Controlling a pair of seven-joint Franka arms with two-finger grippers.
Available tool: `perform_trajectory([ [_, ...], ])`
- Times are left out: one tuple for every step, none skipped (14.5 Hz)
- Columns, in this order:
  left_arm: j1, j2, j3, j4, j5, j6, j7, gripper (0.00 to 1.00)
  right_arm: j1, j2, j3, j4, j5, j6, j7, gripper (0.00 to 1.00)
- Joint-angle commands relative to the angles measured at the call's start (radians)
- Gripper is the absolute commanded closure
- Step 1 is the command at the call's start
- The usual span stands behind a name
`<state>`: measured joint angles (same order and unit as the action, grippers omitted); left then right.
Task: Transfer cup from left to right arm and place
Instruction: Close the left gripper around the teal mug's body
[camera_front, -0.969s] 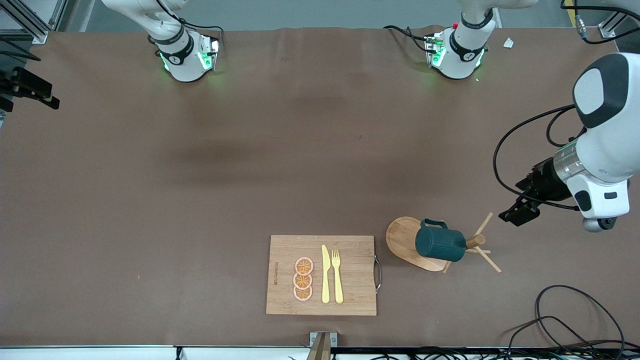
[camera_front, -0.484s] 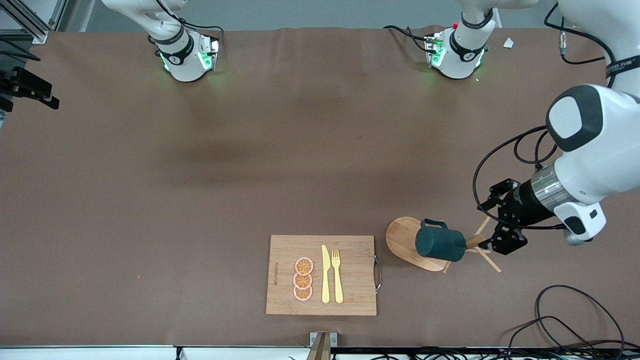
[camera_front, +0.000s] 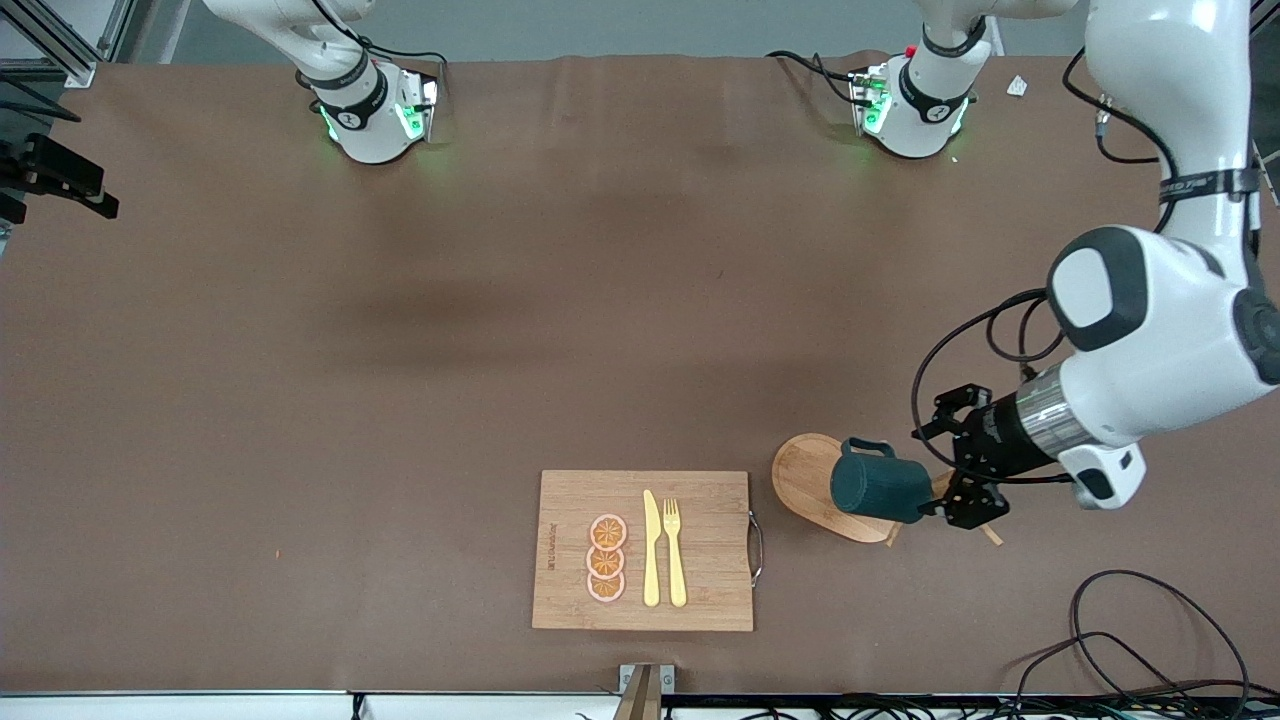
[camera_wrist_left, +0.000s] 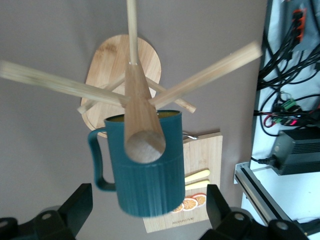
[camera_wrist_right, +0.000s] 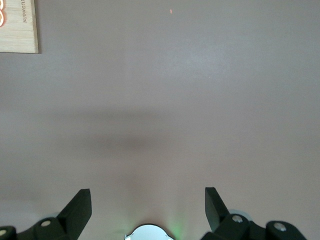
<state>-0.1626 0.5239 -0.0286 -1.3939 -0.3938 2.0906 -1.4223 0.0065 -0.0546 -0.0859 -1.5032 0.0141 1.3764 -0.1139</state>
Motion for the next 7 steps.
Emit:
perform_trajectory([
  [-0.009, 0.038, -0.002, 0.026, -0.016, 0.020, -0.015, 0.00, -0.014, -0.017, 0.008, -0.014, -0.003, -0.004, -0.012, 0.00],
  [-0.011, 0.039, -0.002, 0.026, -0.016, 0.022, -0.014, 0.00, -0.014, -0.017, 0.008, -0.014, -0.003, -0.004, -0.012, 0.00],
  [-0.011, 0.039, -0.002, 0.024, -0.016, 0.023, -0.017, 0.00, -0.014, -0.017, 0.008, -0.014, -0.003, -0.004, -0.012, 0.00],
  [-0.011, 0.041, -0.002, 0.024, -0.017, 0.025, -0.017, 0.00, -0.014, -0.017, 0.008, -0.014, -0.003, -0.004, -0.012, 0.00],
  [-0.011, 0.044, -0.002, 0.024, -0.019, 0.025, -0.017, 0.00, -0.014, -0.017, 0.008, -0.014, -0.003, -0.004, -0.012, 0.00],
  [-0.011, 0.047, -0.002, 0.024, -0.019, 0.026, -0.017, 0.00, -0.014, -0.017, 0.008, -0.014, -0.003, -0.004, -0.012, 0.00],
  [-0.011, 0.048, -0.002, 0.024, -0.019, 0.028, -0.018, 0.00, -0.014, -0.017, 0.008, -0.014, -0.003, -0.004, -0.012, 0.00],
])
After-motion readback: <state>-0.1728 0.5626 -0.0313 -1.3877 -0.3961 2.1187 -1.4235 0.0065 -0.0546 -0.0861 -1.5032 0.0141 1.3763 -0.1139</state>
